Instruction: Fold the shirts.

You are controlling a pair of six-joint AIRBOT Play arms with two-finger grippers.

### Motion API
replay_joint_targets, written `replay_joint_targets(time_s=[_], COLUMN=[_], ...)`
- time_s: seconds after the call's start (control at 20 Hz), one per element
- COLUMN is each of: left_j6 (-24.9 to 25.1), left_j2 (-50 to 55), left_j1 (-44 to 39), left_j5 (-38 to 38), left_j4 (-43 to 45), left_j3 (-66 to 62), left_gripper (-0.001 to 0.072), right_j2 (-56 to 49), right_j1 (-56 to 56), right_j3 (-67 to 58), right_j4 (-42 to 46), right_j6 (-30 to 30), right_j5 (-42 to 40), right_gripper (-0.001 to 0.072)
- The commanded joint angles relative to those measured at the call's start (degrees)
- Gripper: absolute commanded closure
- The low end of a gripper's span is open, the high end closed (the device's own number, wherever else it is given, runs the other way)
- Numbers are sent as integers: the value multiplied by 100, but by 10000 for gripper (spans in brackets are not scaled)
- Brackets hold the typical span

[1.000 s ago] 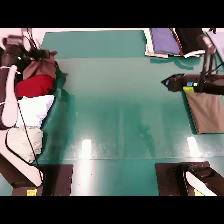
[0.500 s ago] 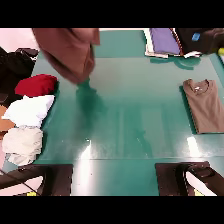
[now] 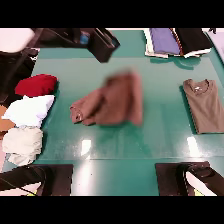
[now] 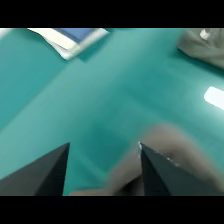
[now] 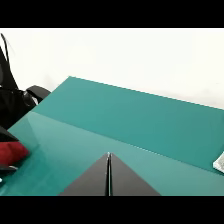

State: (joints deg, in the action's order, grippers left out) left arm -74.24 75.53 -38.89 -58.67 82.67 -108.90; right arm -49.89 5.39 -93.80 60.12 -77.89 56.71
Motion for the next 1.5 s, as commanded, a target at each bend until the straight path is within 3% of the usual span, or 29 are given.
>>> replay_joint_targets(time_s=[0.0, 0.15, 0.4, 0.65, 0.95, 1.05, 1.1, 1.2, 1.45], left_j6=[-511, -1187, -1222, -772, -57, -28, -35, -44, -20], left_j2=[127, 216, 472, 894, 1176, 1185, 1185, 1167, 664], left_j1=[422, 1786, 3377, 3692, 3633, 3506, 3499, 3528, 3547], left_j5=[-170, -529, -544, -433, -214, -192, -195, -251, -387], left_j4=[234, 66, -1373, -1711, -2868, -2870, -2922, -3073, -3001], left_j3=[101, 426, 2535, 4105, 4360, 4360, 4356, 4199, 3163], left_gripper=[196, 197, 196, 195, 196, 197, 245, 676, 682], right_j2=[0, -2, -7, -48, -46, -46, -46, -48, 293], right_j1=[0, 0, 0, 2, 0, 0, 0, -2, -461], right_j3=[-136, -133, -133, -131, -131, -131, -129, -127, 1185], right_j4=[-4, -9, -9, -11, -11, -9, -9, 11, 157], right_j6=[-7, -7, -7, -7, -7, -7, -7, -7, -295], right_j5=[153, 267, 328, 350, 431, 498, 533, 645, 1700], right_gripper=[693, 693, 694, 693, 693, 693, 693, 693, 694])
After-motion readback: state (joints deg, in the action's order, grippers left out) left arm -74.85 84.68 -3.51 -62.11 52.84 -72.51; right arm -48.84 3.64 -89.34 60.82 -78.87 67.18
